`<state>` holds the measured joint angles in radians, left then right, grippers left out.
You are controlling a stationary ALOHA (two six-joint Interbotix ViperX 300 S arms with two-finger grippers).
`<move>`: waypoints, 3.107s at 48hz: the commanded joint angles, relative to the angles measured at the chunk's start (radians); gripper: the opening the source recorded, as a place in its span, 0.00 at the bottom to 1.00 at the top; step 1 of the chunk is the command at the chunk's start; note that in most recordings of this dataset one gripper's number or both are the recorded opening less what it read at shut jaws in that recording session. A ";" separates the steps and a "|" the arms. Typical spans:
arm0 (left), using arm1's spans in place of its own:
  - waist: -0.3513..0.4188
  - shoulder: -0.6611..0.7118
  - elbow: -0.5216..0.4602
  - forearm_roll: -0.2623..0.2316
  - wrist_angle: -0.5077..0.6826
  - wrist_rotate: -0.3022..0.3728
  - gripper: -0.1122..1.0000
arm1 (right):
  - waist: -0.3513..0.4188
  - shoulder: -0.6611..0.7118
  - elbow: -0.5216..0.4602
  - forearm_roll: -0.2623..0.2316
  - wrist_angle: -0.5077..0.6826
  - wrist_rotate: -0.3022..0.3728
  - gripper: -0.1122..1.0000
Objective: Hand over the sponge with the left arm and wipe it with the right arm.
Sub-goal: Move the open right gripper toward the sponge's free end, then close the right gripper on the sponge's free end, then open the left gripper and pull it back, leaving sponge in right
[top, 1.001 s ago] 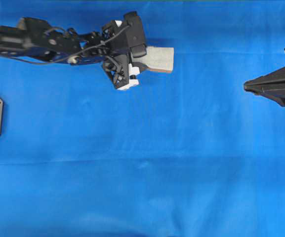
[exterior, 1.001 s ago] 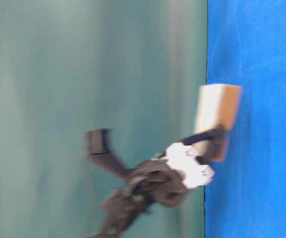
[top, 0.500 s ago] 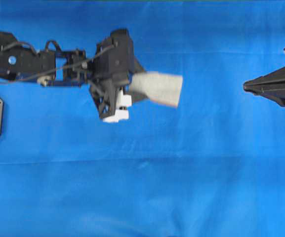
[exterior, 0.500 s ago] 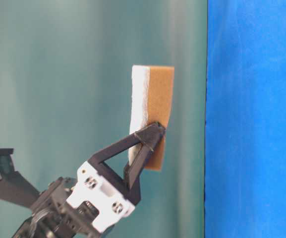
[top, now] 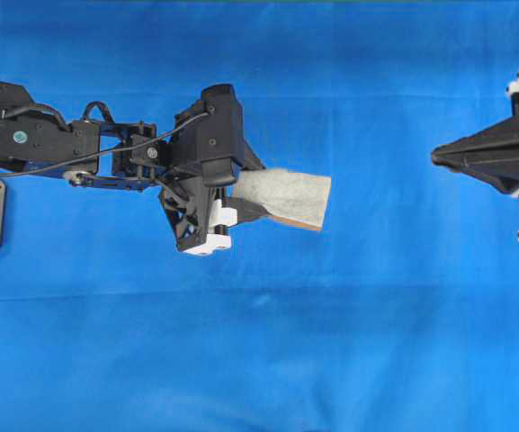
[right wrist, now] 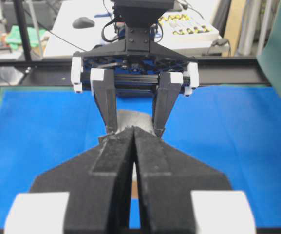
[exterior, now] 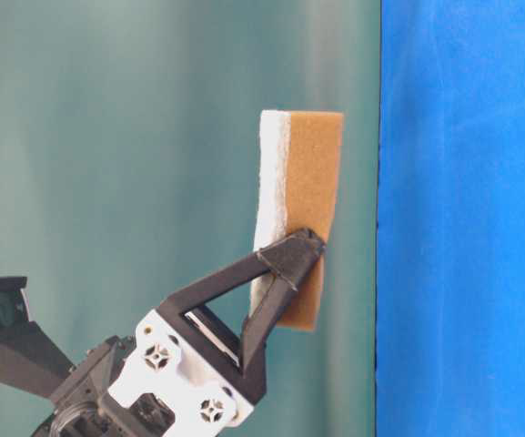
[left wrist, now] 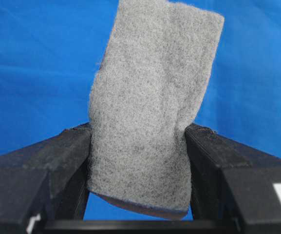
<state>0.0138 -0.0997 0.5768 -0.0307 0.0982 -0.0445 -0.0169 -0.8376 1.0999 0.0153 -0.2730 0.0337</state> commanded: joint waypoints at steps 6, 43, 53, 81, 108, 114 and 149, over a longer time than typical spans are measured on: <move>0.000 -0.025 -0.009 -0.003 -0.005 0.000 0.53 | 0.006 0.067 -0.071 0.006 0.006 0.037 0.10; 0.000 -0.025 -0.005 -0.002 -0.005 0.000 0.53 | 0.006 0.407 -0.275 0.017 0.055 0.101 0.77; 0.000 -0.025 -0.006 -0.002 -0.005 -0.002 0.53 | 0.012 0.492 -0.334 0.035 0.114 0.107 0.77; 0.000 -0.025 -0.005 -0.003 -0.005 -0.002 0.53 | 0.012 0.680 -0.422 0.043 0.202 0.107 0.77; 0.000 -0.025 -0.005 -0.002 -0.005 0.000 0.53 | 0.009 0.709 -0.428 0.041 0.210 0.104 0.75; 0.000 -0.025 -0.005 -0.002 -0.006 0.000 0.53 | 0.009 0.709 -0.434 0.040 0.224 0.104 0.61; -0.008 -0.124 0.097 0.002 -0.048 0.014 0.85 | 0.021 0.635 -0.402 0.038 0.282 0.101 0.43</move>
<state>0.0077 -0.1718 0.6565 -0.0307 0.0721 -0.0291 0.0000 -0.1626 0.6964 0.0552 0.0061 0.1335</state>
